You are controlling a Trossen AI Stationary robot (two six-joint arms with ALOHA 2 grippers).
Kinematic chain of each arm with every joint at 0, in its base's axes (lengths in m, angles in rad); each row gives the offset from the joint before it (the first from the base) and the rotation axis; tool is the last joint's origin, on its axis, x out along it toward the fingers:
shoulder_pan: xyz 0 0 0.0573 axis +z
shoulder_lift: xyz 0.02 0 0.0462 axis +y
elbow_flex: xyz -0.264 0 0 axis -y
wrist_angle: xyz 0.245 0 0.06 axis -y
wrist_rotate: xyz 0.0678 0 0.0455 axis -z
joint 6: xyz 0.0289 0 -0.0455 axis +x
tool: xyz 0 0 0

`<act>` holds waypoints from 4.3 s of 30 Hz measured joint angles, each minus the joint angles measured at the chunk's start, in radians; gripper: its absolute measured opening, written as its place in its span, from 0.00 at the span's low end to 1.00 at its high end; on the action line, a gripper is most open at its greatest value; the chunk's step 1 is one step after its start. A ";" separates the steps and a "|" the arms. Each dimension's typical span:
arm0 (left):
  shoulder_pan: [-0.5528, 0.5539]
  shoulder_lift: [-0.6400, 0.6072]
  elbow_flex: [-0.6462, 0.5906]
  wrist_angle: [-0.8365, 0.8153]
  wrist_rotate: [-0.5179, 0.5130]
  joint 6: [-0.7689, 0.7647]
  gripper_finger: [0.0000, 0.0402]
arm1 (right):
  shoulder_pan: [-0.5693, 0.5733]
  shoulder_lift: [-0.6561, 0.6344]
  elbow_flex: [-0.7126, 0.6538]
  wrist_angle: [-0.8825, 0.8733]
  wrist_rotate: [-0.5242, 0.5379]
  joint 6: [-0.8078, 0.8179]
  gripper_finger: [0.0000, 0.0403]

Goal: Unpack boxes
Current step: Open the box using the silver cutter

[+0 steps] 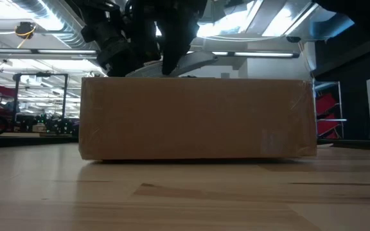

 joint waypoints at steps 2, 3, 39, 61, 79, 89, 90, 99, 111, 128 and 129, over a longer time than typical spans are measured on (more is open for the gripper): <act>0.000 0.000 0.000 0.000 0.000 0.001 0.80 | 0.000 0.000 0.000 0.000 0.000 0.000 0.16; 0.000 0.000 0.000 0.000 0.000 0.001 0.80 | -0.001 0.000 0.000 0.000 0.000 0.000 0.16; 0.000 0.000 0.000 0.002 0.000 -0.005 0.80 | 0.002 0.020 0.001 -0.015 0.042 0.002 0.16; 0.000 0.000 0.000 0.003 0.000 0.001 0.80 | 0.007 0.011 0.000 -0.004 0.018 -0.006 0.16; 0.000 0.000 0.000 0.001 0.002 -0.001 0.80 | 0.005 0.006 0.000 0.024 0.019 -0.003 0.16; 0.000 0.000 0.000 0.000 0.004 0.000 0.80 | -0.009 0.006 -0.007 0.028 0.030 -0.009 0.16; 0.000 0.000 0.000 0.001 0.004 0.003 0.80 | -0.010 0.006 -0.007 0.028 0.030 -0.011 0.16; 0.000 0.000 0.000 0.002 0.003 0.008 0.80 | -0.008 0.006 -0.008 0.027 0.024 -0.009 0.16; 0.000 0.000 0.000 0.003 0.000 0.006 0.80 | -0.007 0.006 -0.008 0.015 -0.001 -0.007 0.16; 0.000 0.000 0.000 0.003 0.000 0.002 0.80 | -0.007 0.008 -0.008 0.002 0.009 -0.007 0.16; 0.000 0.000 0.000 0.003 0.000 0.002 0.80 | -0.007 0.008 -0.008 0.002 0.010 -0.007 0.16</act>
